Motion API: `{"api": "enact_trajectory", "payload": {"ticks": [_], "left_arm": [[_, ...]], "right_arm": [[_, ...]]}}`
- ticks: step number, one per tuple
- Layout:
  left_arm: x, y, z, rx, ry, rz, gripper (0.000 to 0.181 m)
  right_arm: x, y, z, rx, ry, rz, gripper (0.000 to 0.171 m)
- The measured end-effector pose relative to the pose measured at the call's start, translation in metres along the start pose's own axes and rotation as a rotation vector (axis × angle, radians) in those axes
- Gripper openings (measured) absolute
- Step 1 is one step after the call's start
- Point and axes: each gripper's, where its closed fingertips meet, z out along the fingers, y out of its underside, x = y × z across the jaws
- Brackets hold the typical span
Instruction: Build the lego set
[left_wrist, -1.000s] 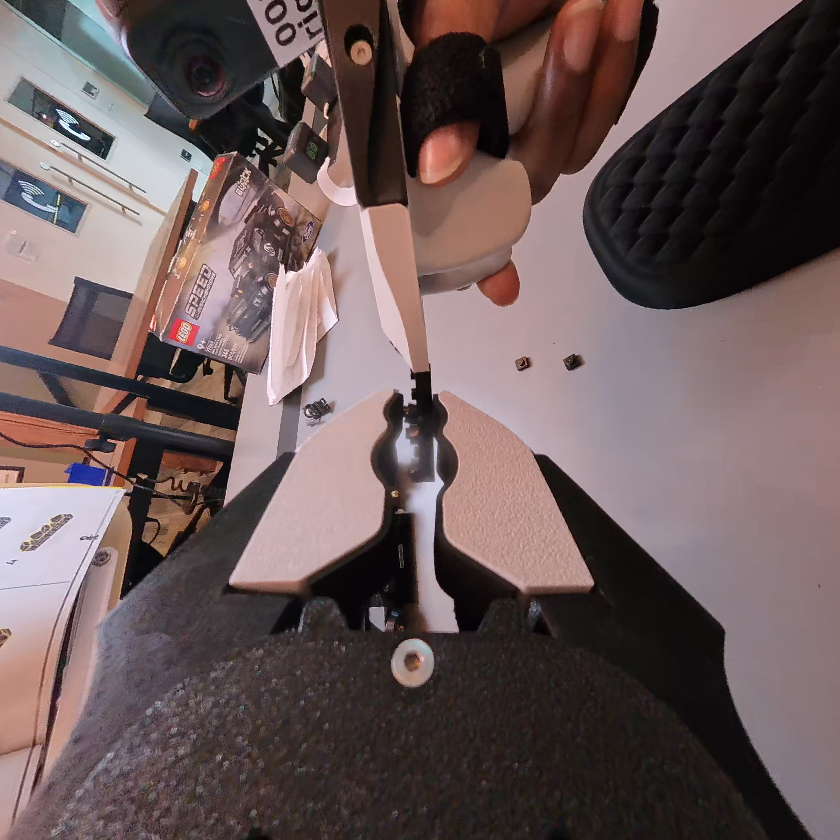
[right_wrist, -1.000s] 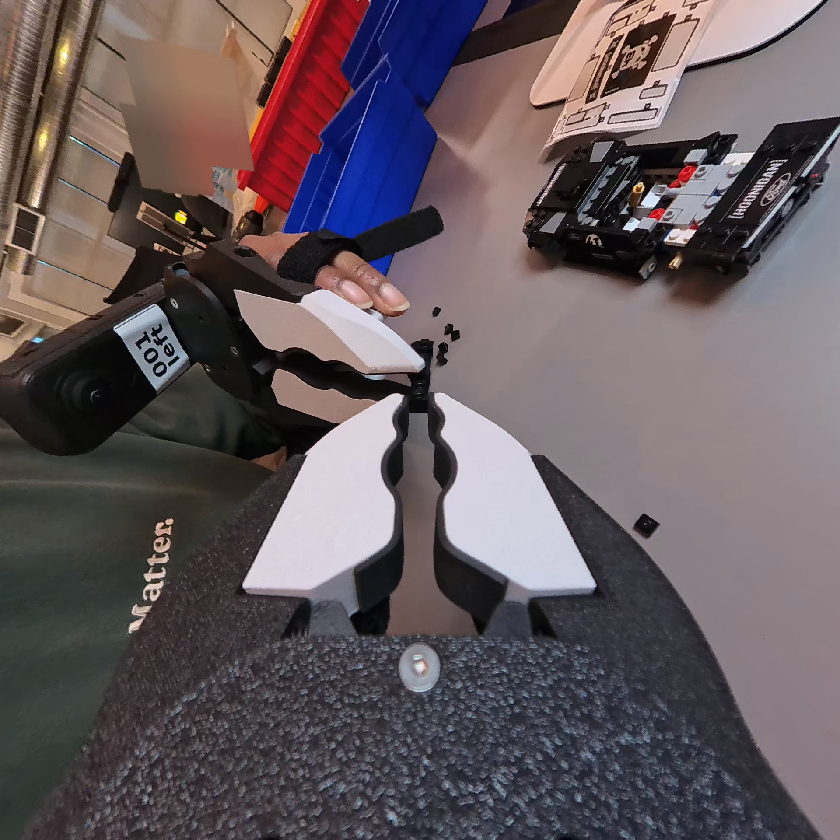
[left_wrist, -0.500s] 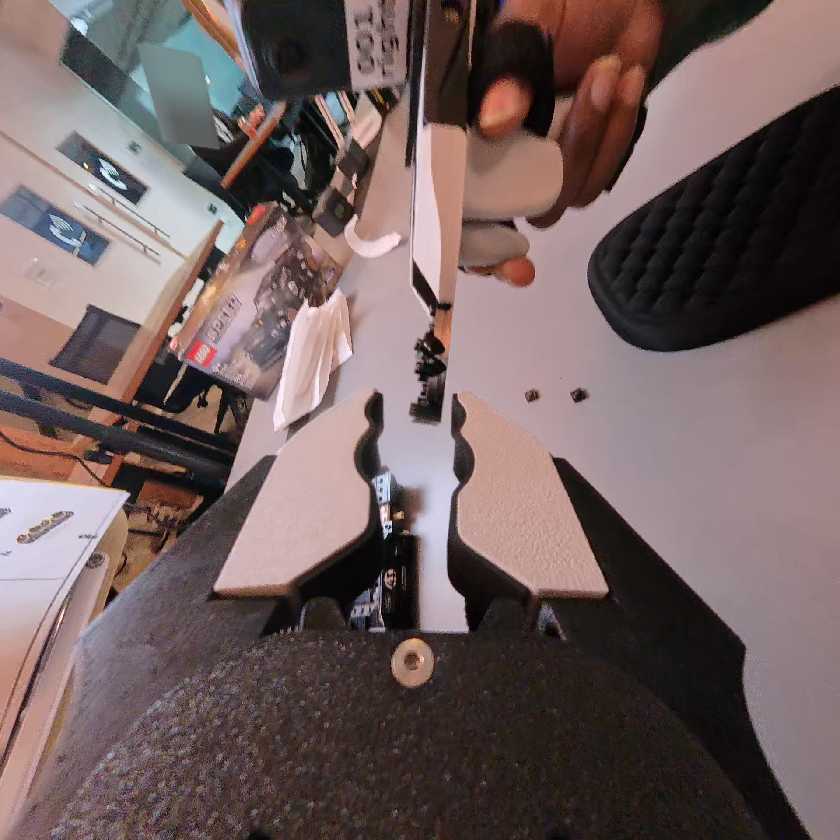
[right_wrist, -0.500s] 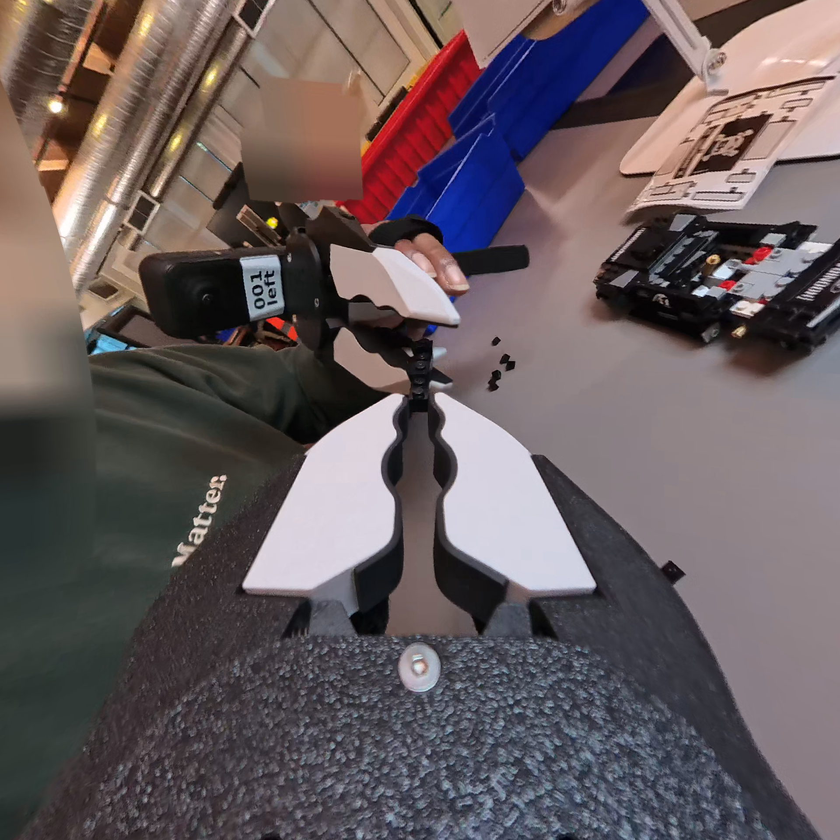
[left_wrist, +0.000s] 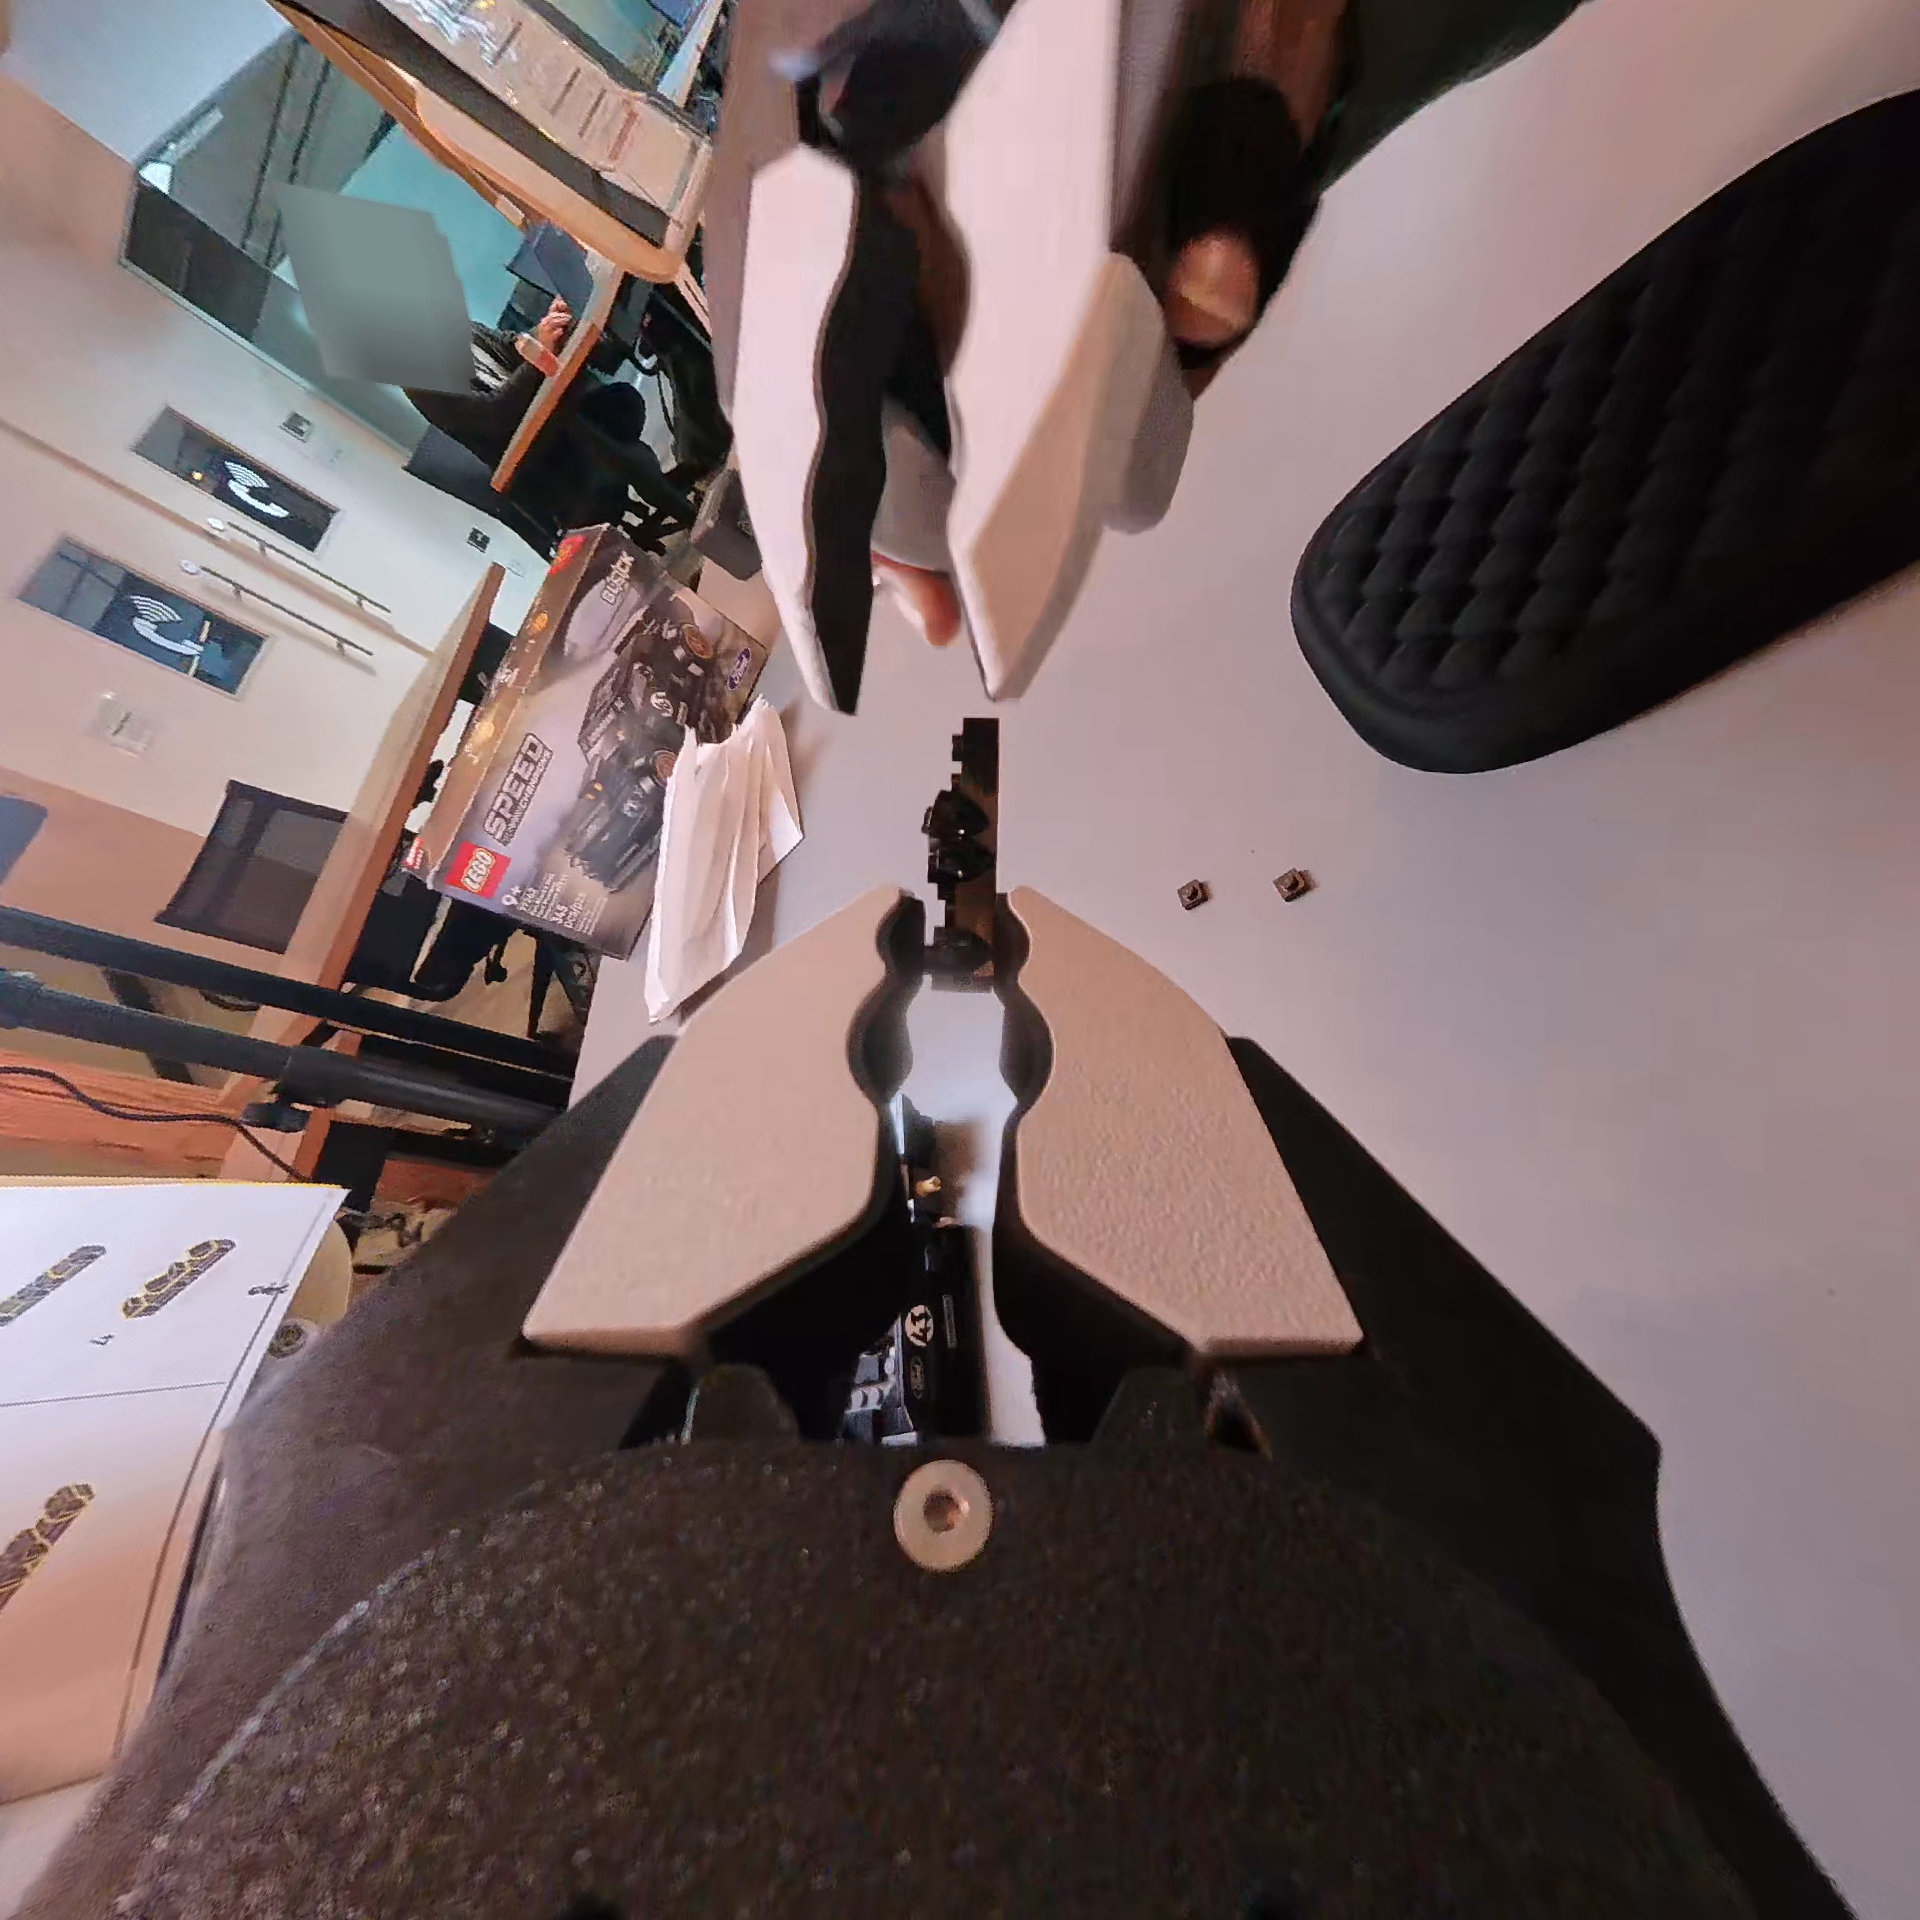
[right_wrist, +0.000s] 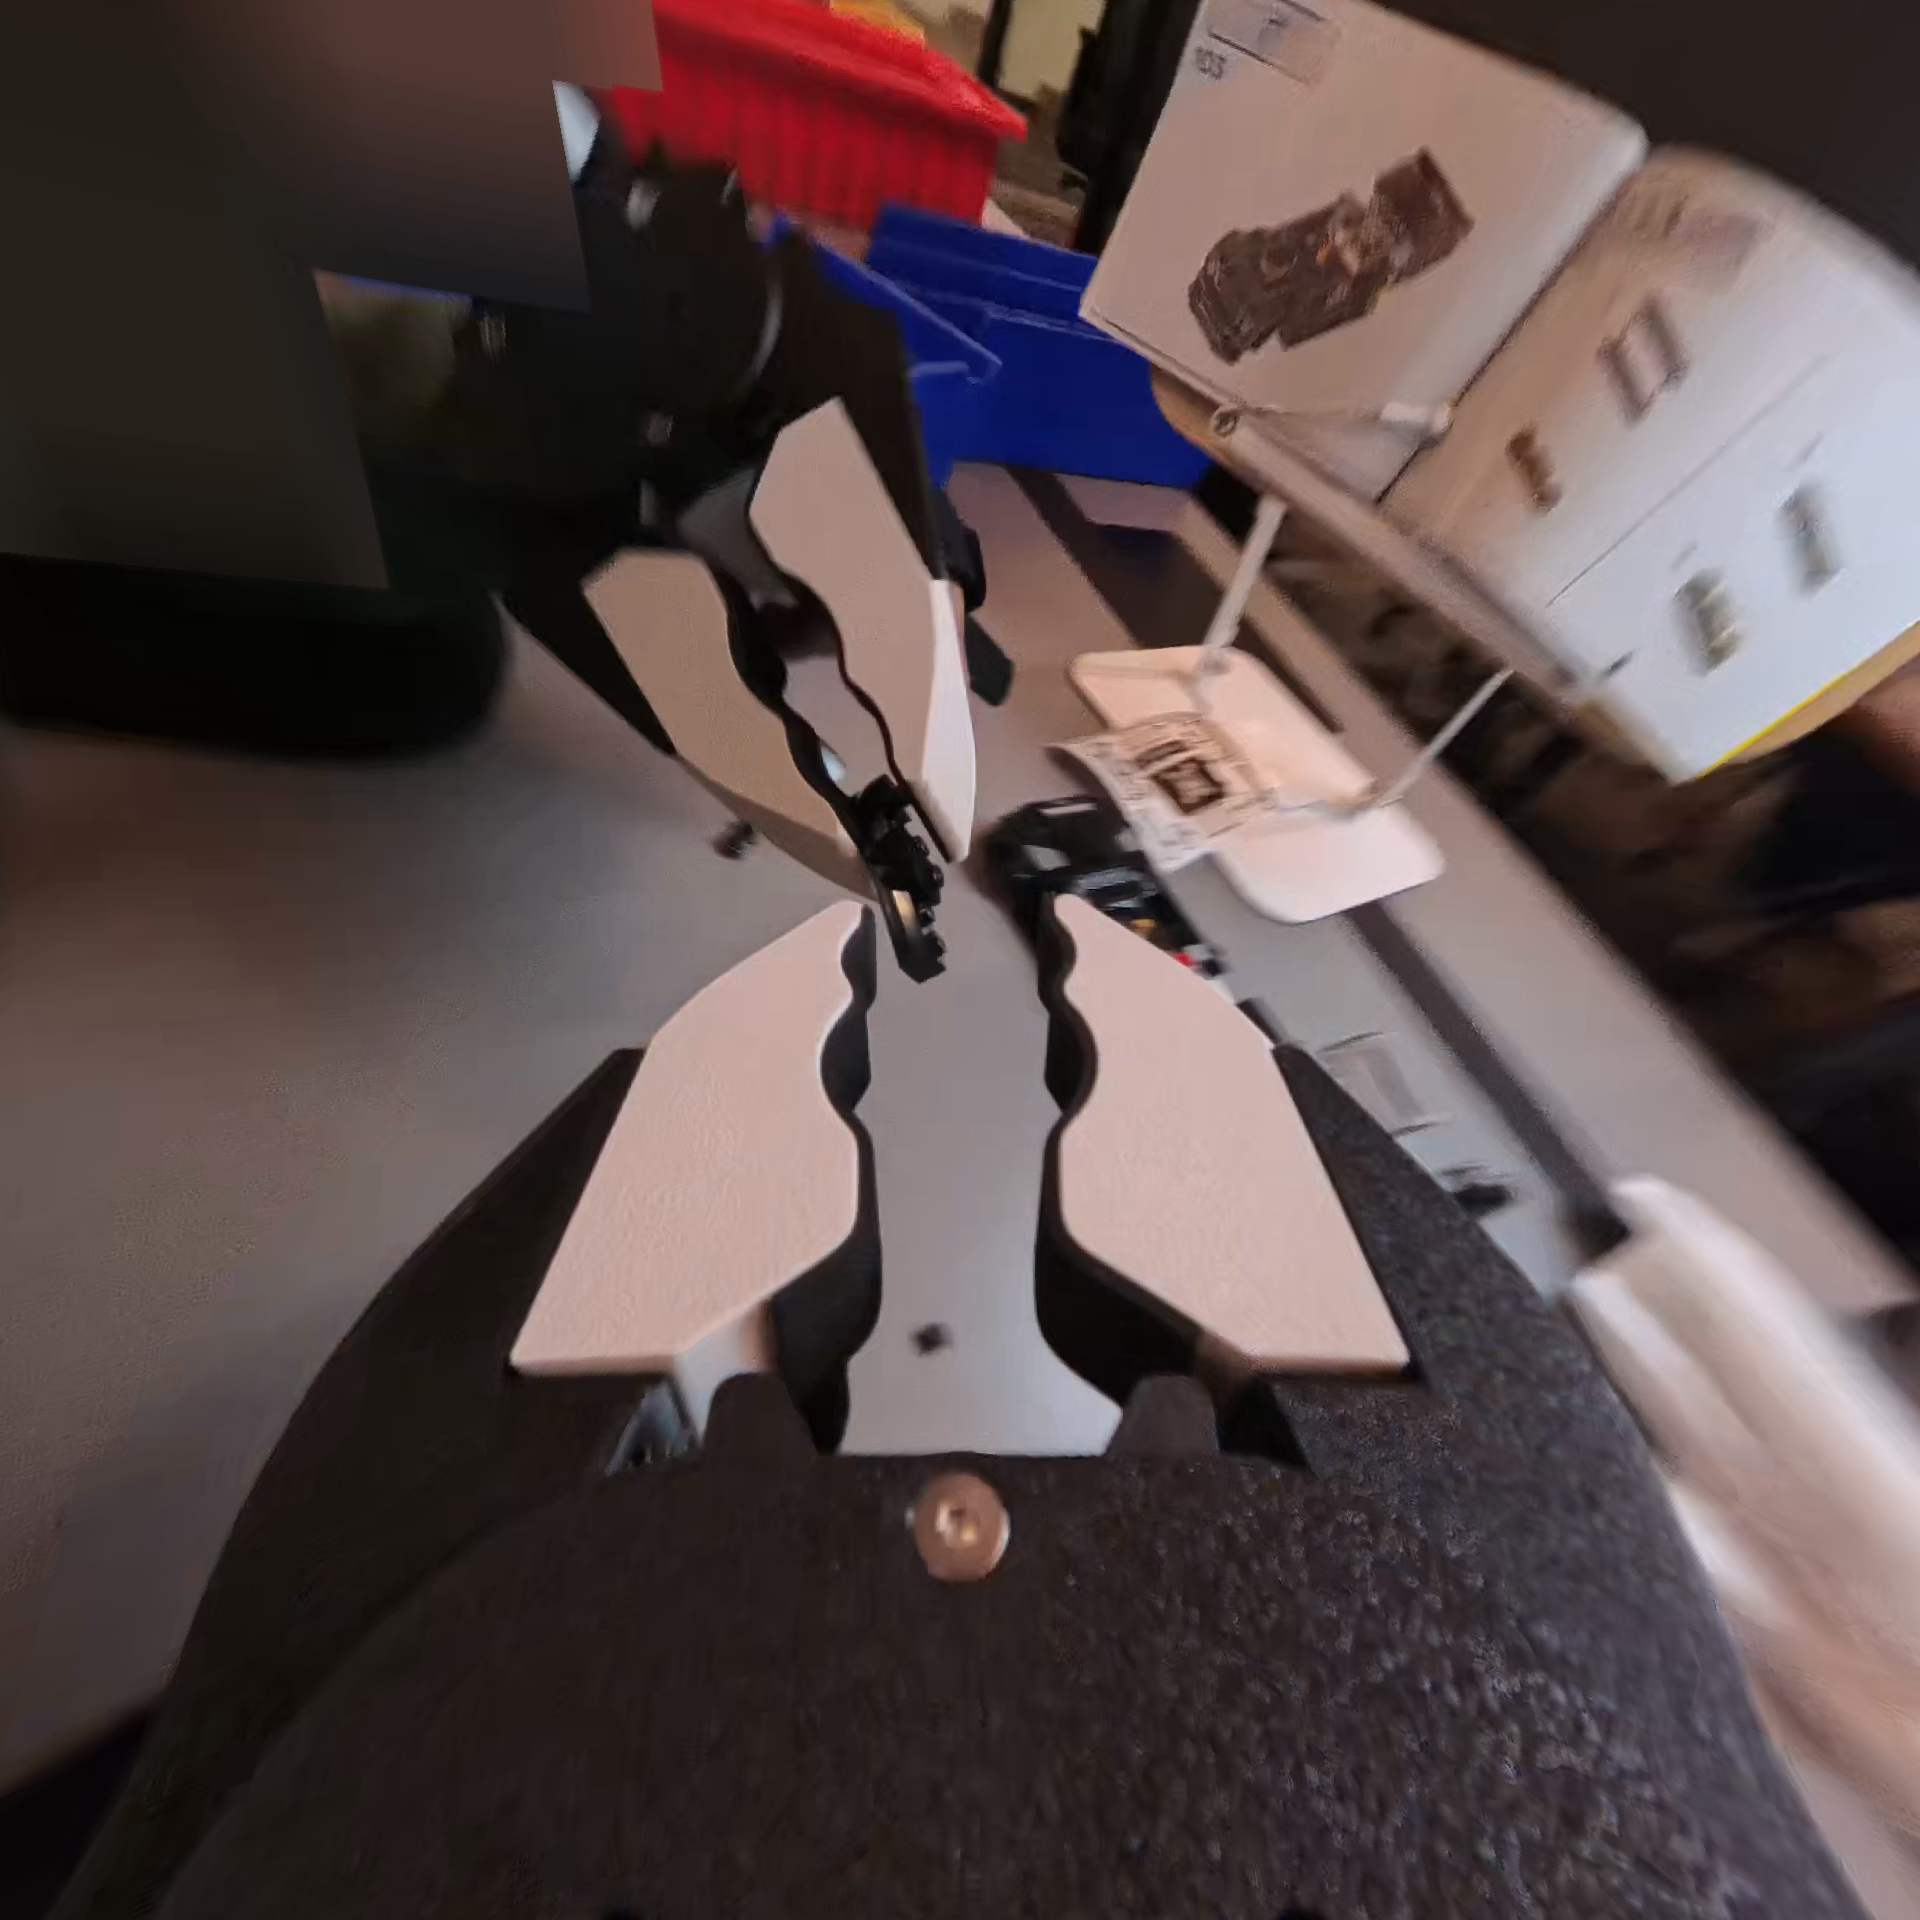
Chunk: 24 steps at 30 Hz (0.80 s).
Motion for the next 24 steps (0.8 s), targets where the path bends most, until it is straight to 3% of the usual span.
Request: {"api": "enact_trajectory", "payload": {"ticks": [2, 5, 9, 16, 24], "left_arm": [[0.002, -0.001, 0.000, 0.005, 0.017, -0.011, 0.014], [0.005, -0.002, -0.001, 0.012, 0.041, -0.024, 0.014], [0.006, -0.002, -0.003, 0.011, 0.057, -0.032, 0.014], [0.011, -0.003, -0.005, 0.011, 0.112, -0.061, 0.014], [0.012, -0.009, -0.008, 0.038, 0.145, -0.117, 0.014]], "right_arm": [[-0.006, 0.002, 0.007, -0.065, 0.080, -0.234, 0.030], [-0.017, 0.006, 0.019, -0.104, 0.095, -0.375, 0.028], [-0.014, 0.006, 0.022, -0.106, 0.112, -0.414, 0.013], [-0.019, 0.006, 0.023, -0.137, 0.091, -0.520, 0.013], [-0.024, 0.002, 0.020, -0.163, 0.041, -0.490, 0.011]]}}
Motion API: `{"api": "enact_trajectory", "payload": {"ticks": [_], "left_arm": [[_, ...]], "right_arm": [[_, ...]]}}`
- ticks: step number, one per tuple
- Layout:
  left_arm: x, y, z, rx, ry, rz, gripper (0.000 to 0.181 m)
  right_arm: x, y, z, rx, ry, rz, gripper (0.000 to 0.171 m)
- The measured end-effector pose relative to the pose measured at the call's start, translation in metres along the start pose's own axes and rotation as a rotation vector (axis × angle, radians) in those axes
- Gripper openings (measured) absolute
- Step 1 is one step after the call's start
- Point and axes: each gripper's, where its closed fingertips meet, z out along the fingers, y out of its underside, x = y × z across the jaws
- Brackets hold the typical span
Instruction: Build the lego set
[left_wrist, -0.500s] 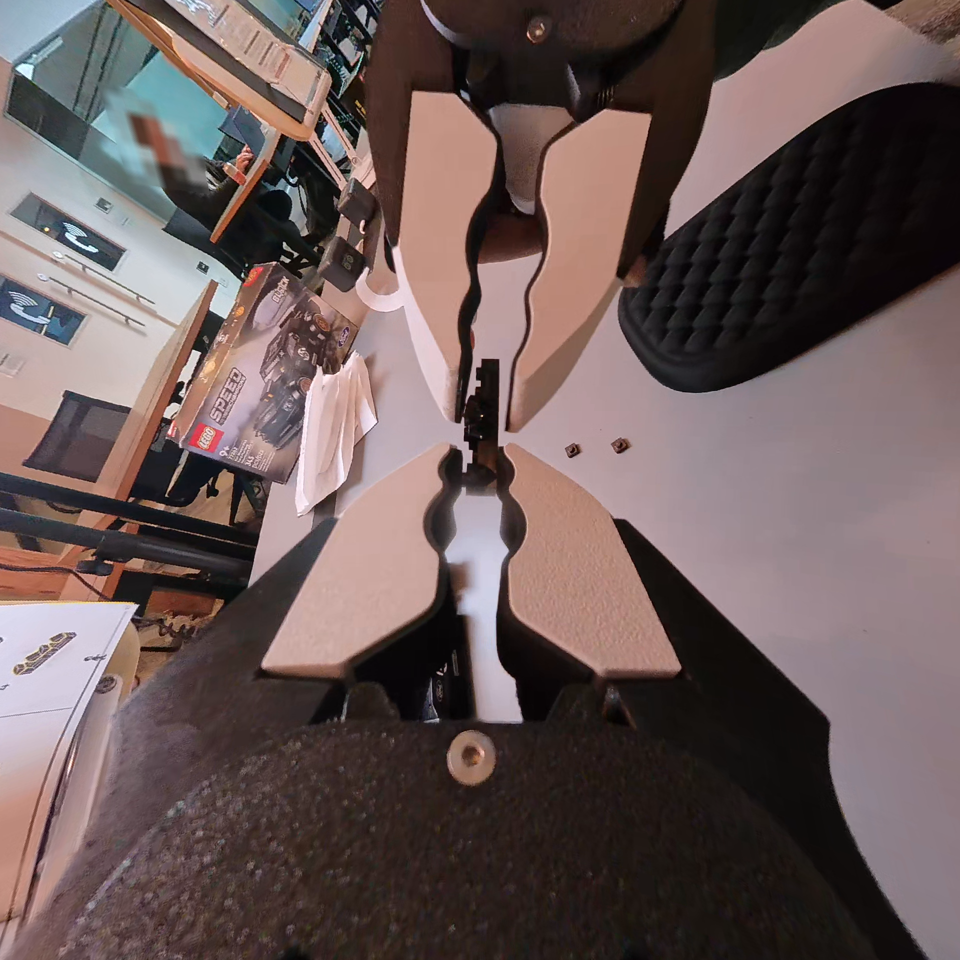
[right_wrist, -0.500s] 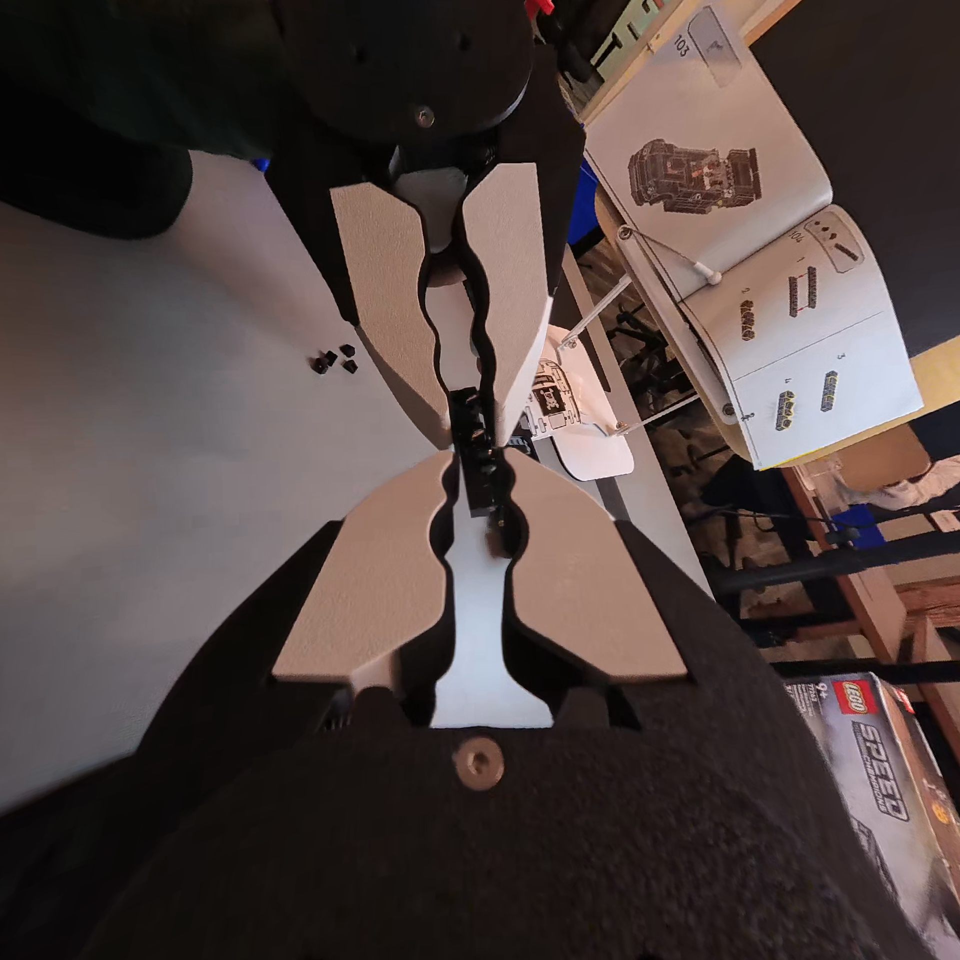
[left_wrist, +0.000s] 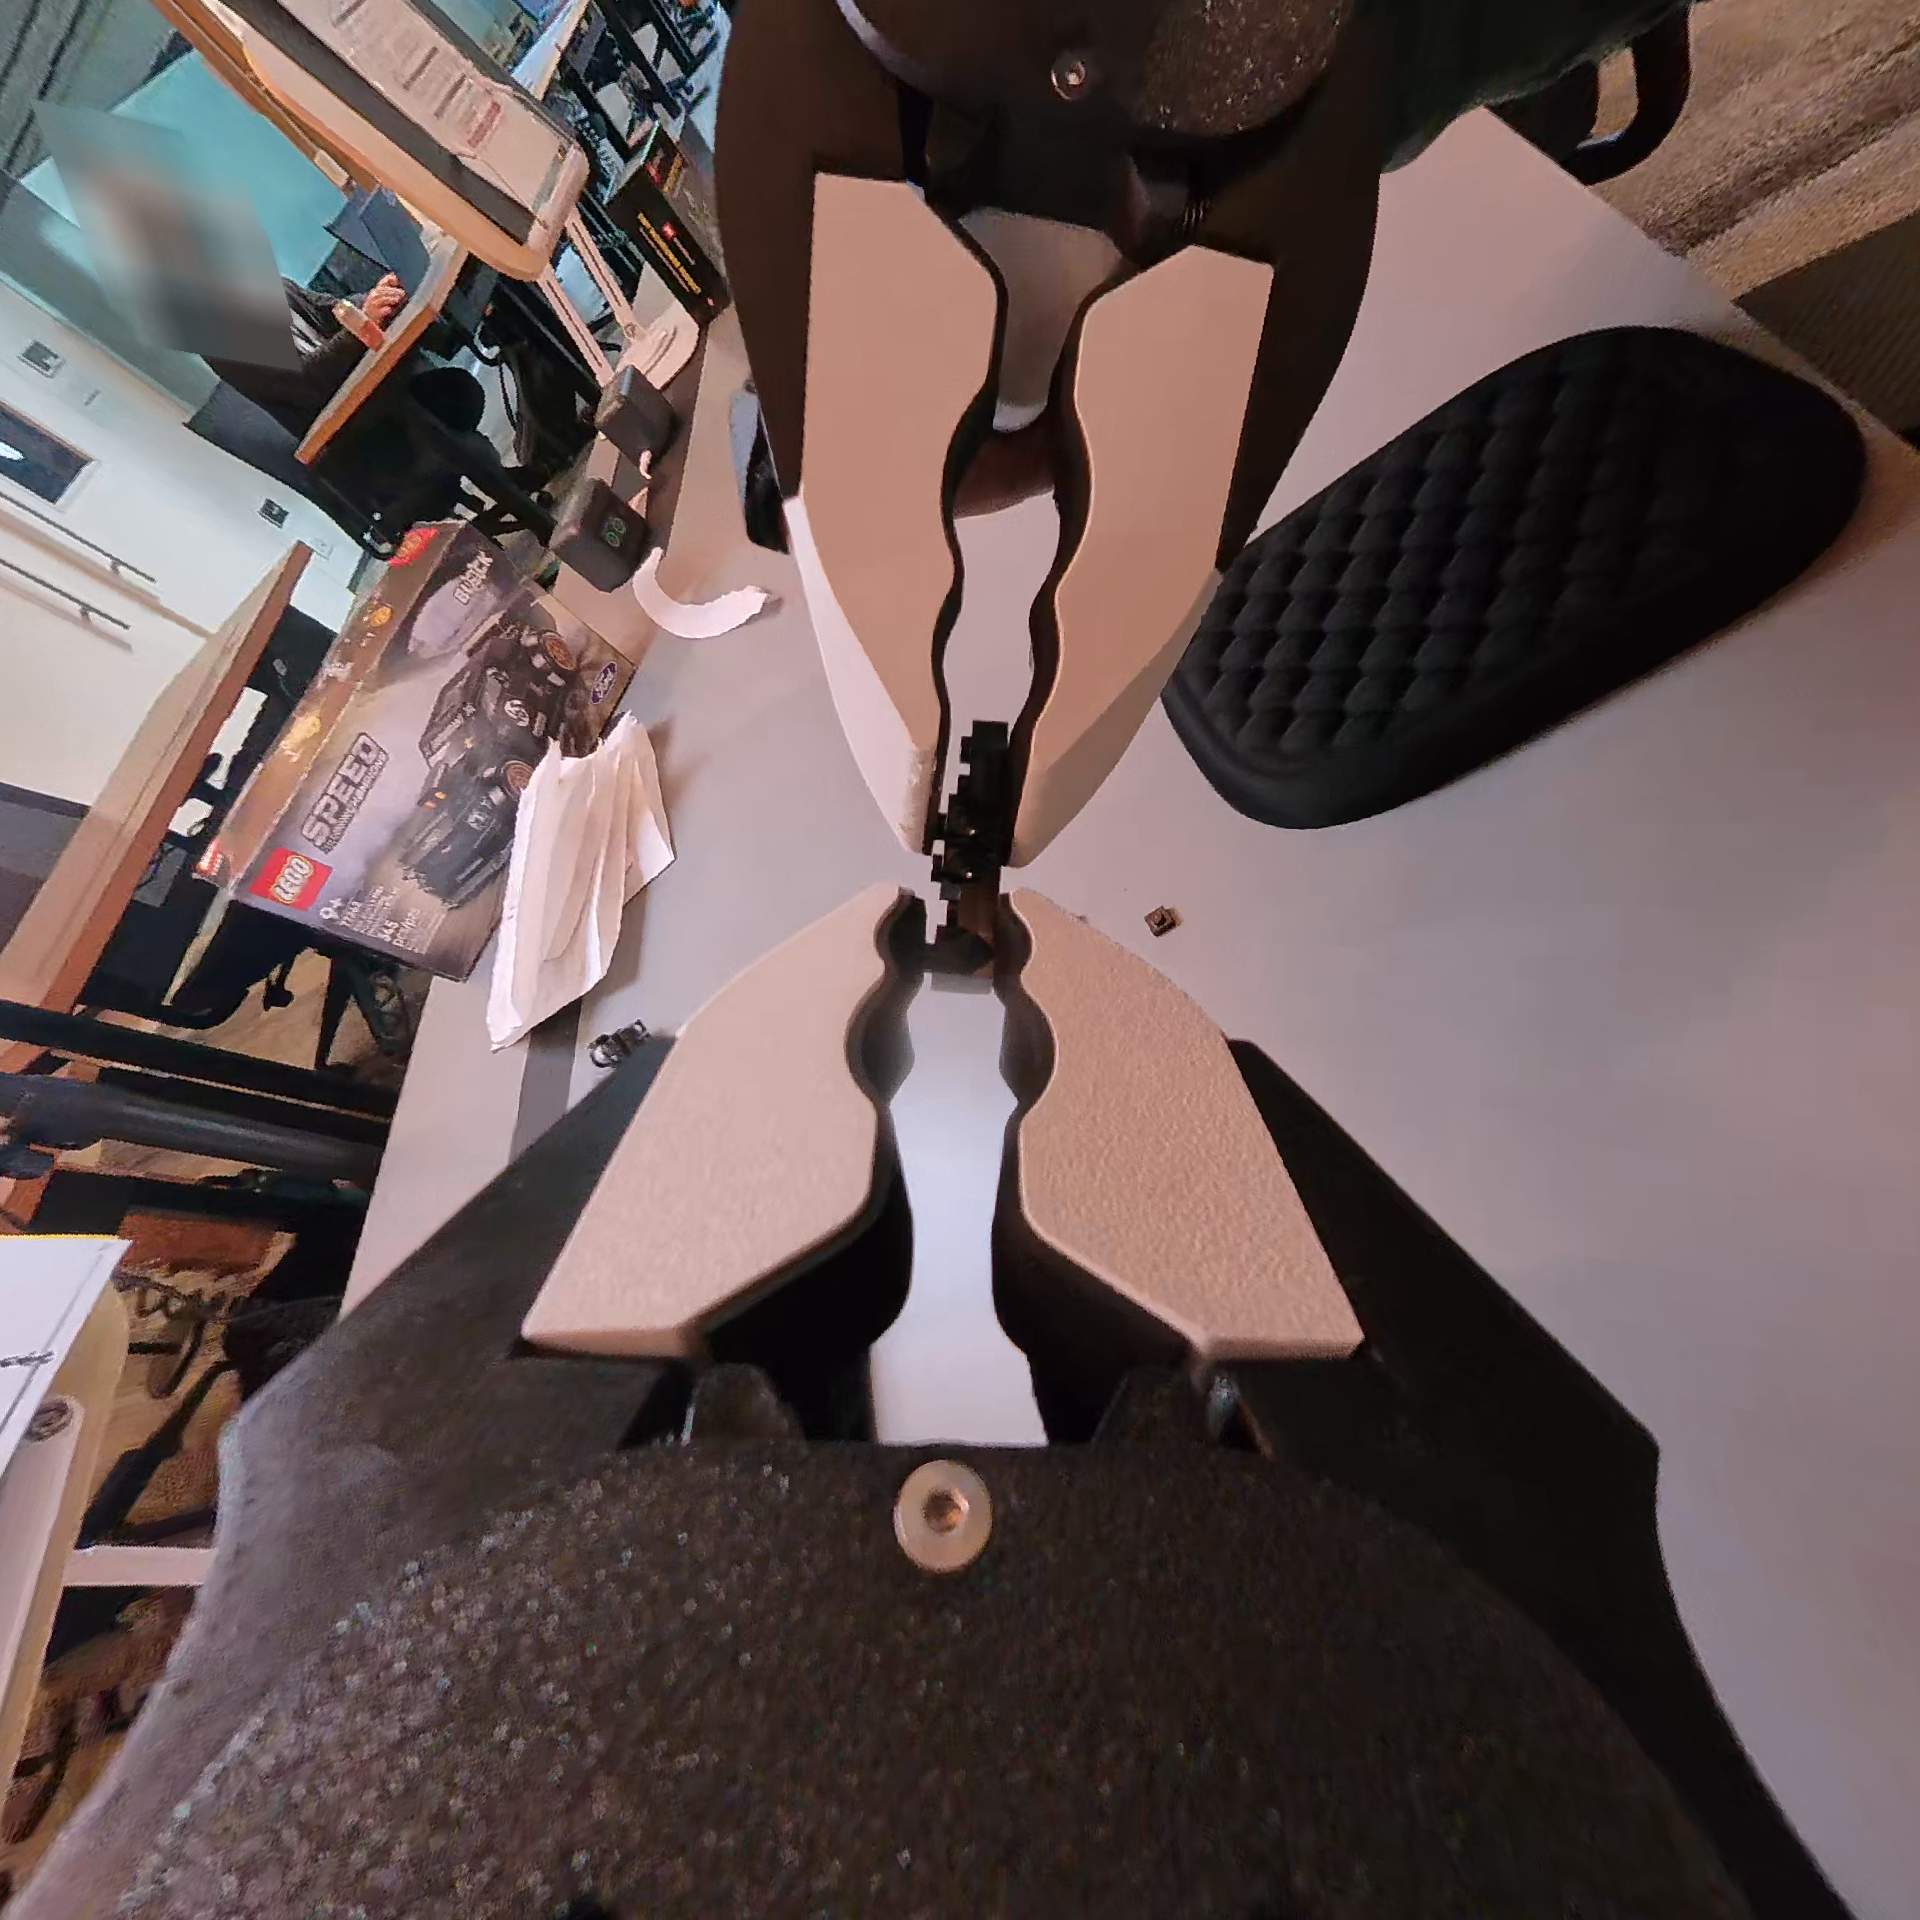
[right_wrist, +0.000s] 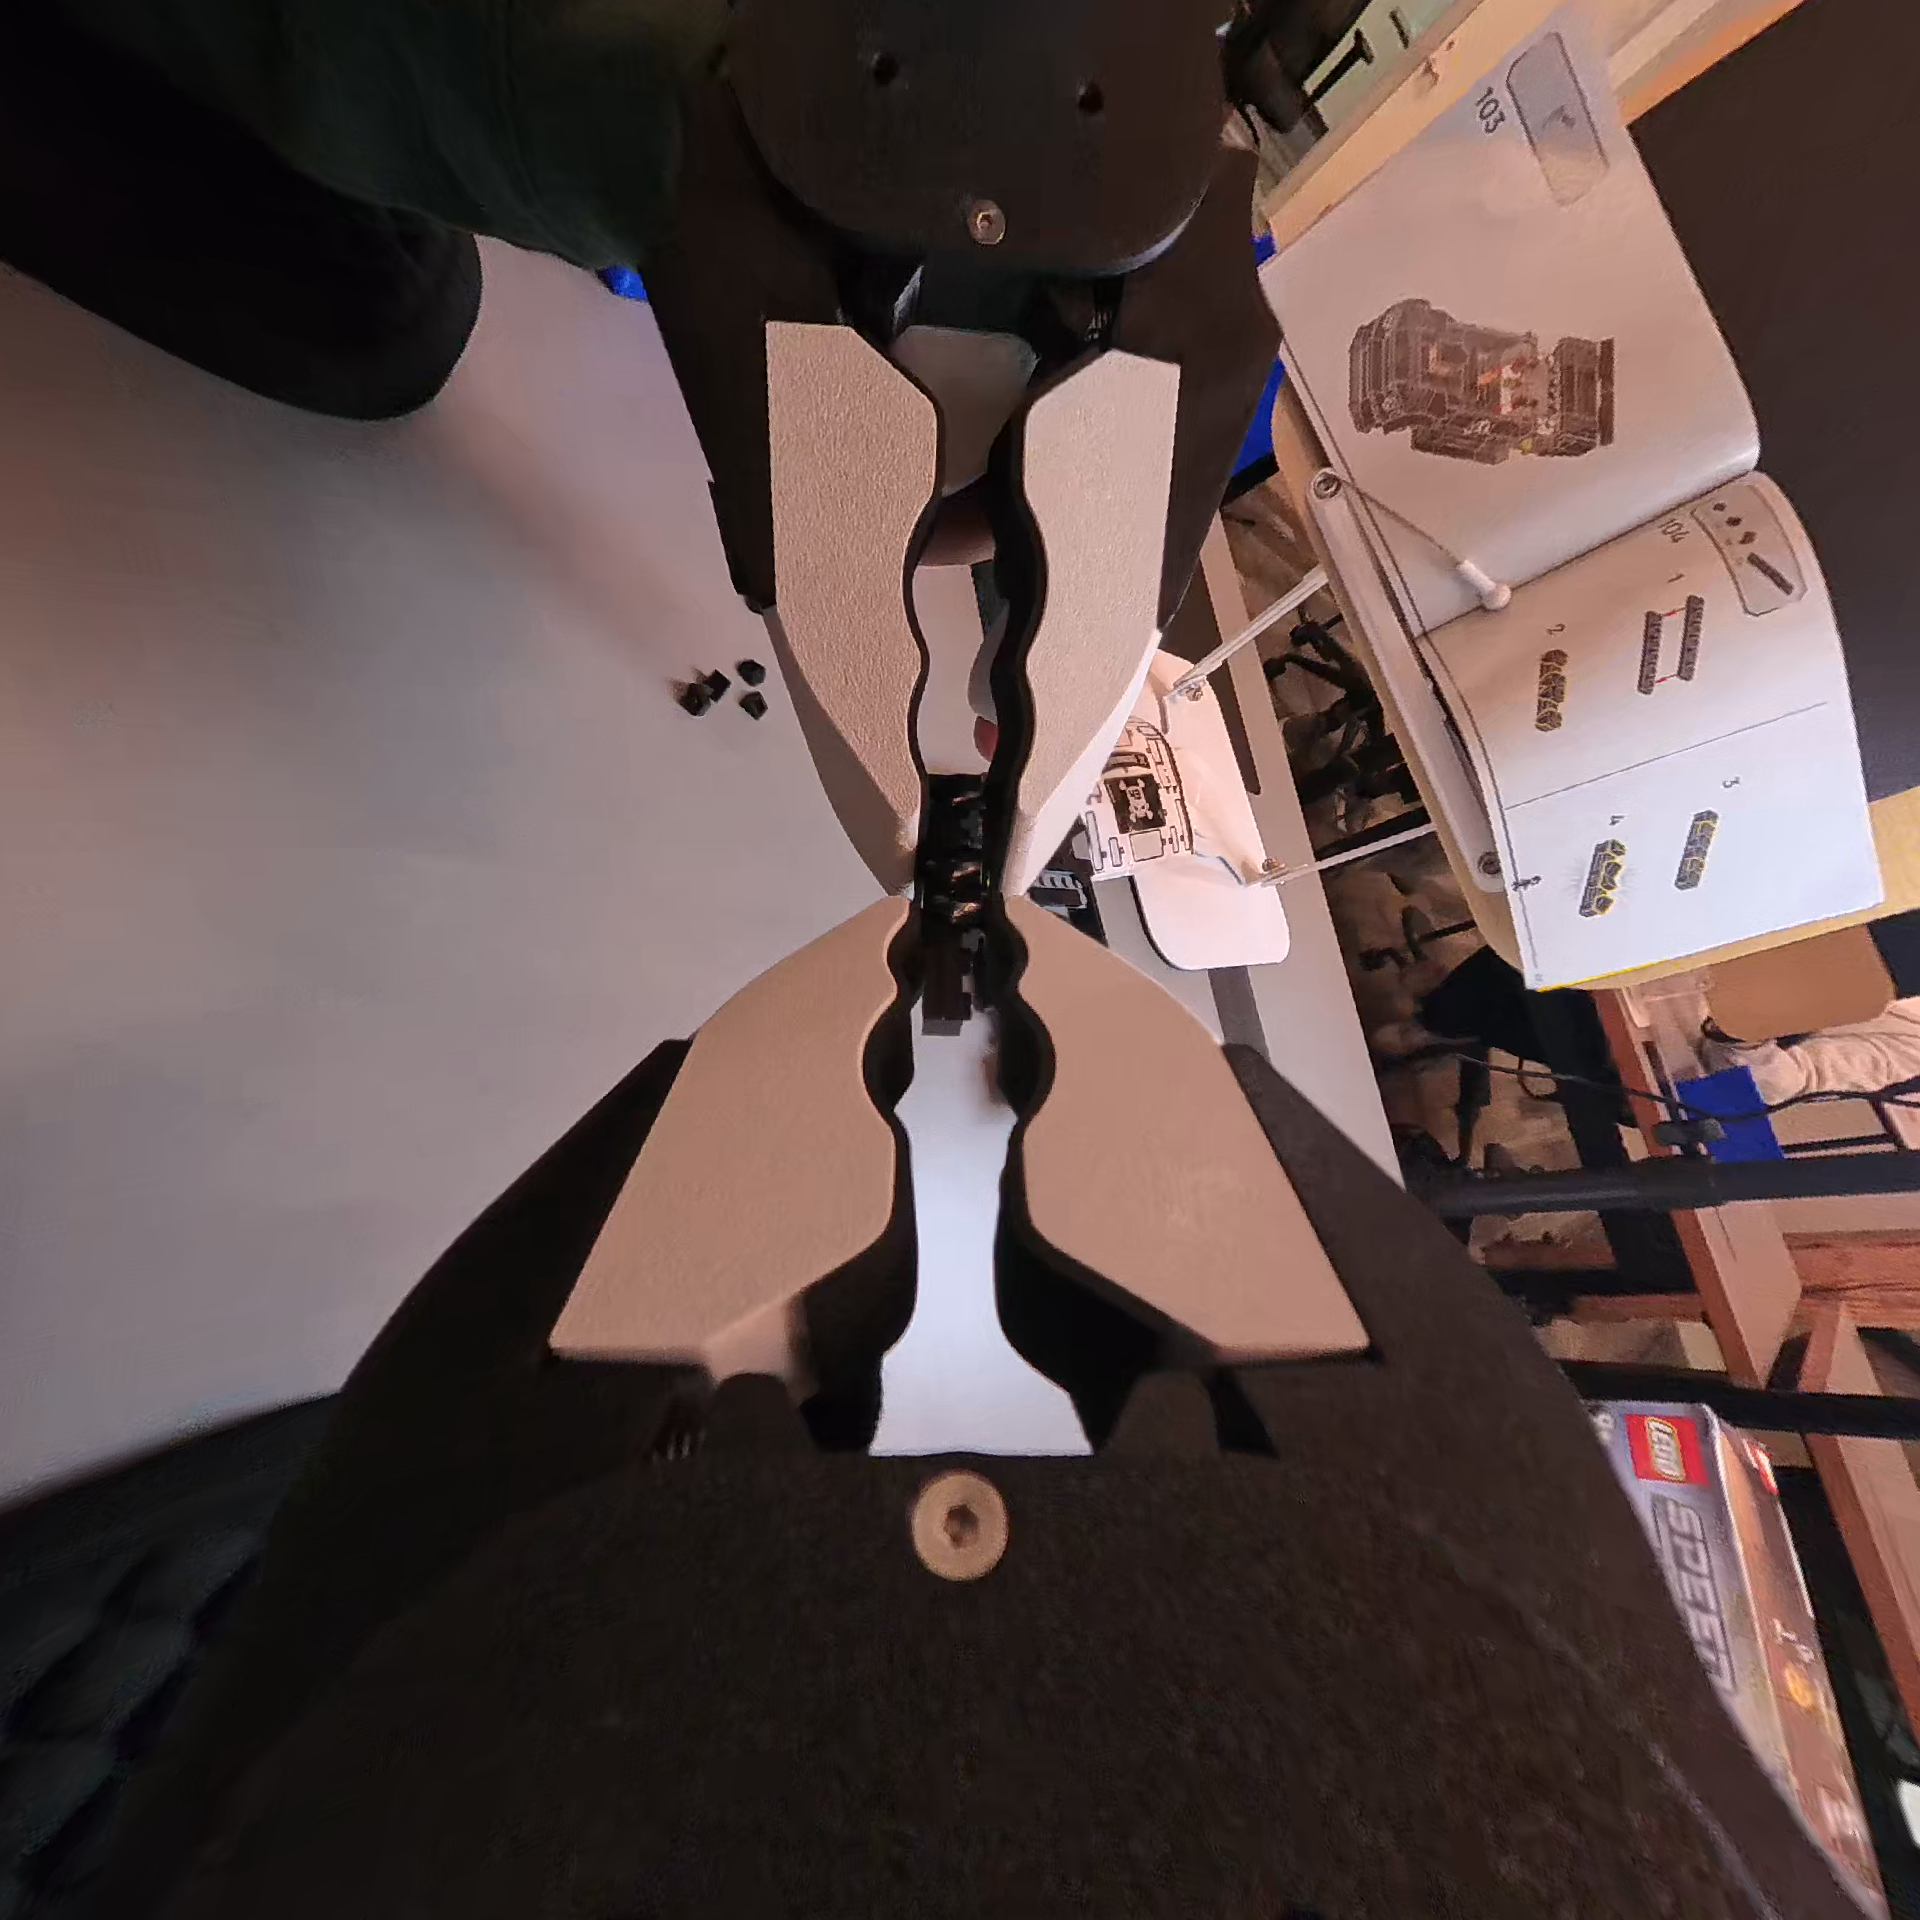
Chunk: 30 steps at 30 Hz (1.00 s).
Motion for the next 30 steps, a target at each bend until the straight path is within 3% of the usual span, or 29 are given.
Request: {"api": "enact_trajectory", "payload": {"ticks": [11, 15, 19, 30], "left_arm": [[0.003, 0.001, 0.002, 0.035, 0.053, -0.070, 0.013], [0.002, 0.003, 0.000, 0.037, 0.060, -0.087, 0.014], [0.003, 0.001, 0.000, 0.044, 0.064, -0.086, 0.014], [-0.005, 0.002, -0.005, 0.036, 0.025, -0.080, 0.013]], "right_arm": [[-0.003, 0.001, 0.001, 0.053, -0.031, 0.154, 0.012], [0.001, -0.001, -0.003, 0.076, -0.031, 0.186, 0.021], [-0.002, -0.005, -0.001, 0.084, -0.027, 0.148, 0.012], [0.006, -0.007, 0.002, 0.108, 0.008, 0.212, 0.016]]}}
